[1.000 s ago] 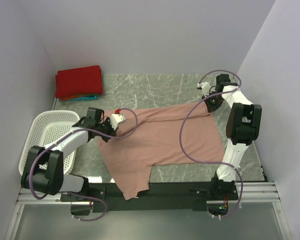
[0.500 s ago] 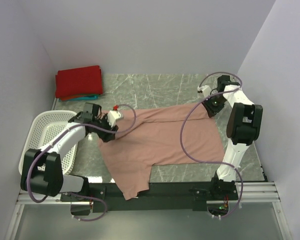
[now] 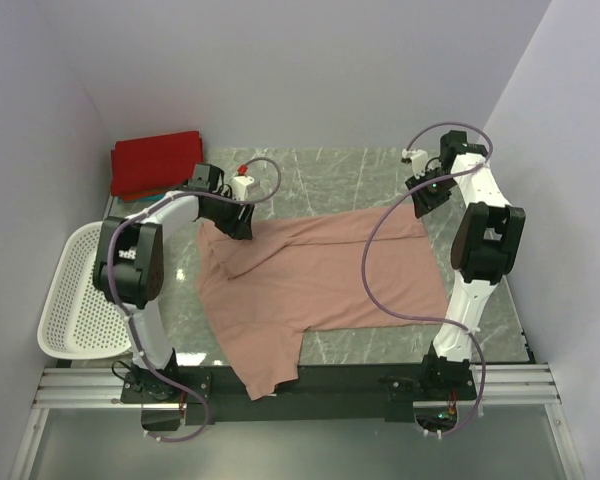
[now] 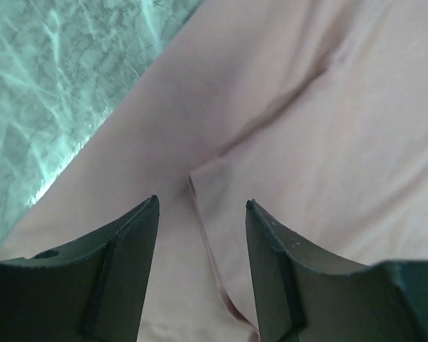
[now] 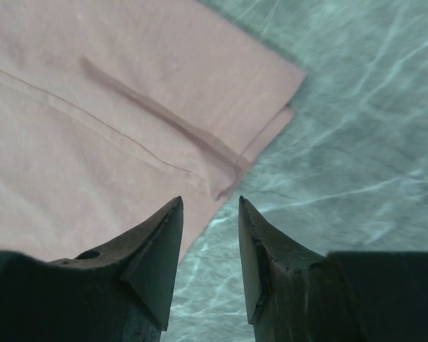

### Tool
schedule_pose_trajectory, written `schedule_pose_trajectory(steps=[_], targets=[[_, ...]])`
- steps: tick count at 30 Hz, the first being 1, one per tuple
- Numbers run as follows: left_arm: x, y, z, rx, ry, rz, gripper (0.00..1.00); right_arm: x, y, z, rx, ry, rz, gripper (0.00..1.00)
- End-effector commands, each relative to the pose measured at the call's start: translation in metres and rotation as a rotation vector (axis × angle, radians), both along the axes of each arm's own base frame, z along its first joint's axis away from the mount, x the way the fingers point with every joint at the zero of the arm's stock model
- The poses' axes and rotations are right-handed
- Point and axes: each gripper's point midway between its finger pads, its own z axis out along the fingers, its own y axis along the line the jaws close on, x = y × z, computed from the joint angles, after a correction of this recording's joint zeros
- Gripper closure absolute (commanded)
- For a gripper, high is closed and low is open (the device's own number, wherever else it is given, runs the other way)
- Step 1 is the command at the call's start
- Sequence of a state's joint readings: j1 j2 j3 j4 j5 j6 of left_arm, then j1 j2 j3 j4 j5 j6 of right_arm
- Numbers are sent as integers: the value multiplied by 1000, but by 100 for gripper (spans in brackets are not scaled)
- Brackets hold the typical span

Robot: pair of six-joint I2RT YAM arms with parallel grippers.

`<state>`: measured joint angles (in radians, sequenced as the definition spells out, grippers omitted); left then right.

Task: Fold and stack the t-shirts
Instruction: Fold the tshirt

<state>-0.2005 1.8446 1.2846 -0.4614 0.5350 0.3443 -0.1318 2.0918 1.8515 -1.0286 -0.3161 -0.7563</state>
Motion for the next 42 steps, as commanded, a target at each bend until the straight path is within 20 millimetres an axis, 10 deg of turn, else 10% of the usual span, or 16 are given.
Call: schedule_pose_trajectory(steps=[1, 15, 23, 31, 34, 37, 42], targets=[[21, -12, 10, -8, -43, -21, 43, -10, 3, -5, 38, 69, -48, 56], [15, -24, -22, 53, -16, -118, 51, -11, -7, -8, 9, 73, -55, 57], [-24, -47, 23, -25, -17, -233, 99, -10, -7, -5, 7, 69, -51, 58], [-103, -96, 29, -26, 77, -431, 99, -9, -10, -7, -7, 70, -50, 58], [-136, -104, 23, 8, 127, -534, 62, -9, -12, -7, -16, 72, -48, 59], [-157, -100, 31, 13, 131, -610, 57, -9, -12, -5, -19, 69, -43, 58], [-139, -78, 49, 16, 89, -511, 61, -14, -8, -10, -19, 102, -13, 59]])
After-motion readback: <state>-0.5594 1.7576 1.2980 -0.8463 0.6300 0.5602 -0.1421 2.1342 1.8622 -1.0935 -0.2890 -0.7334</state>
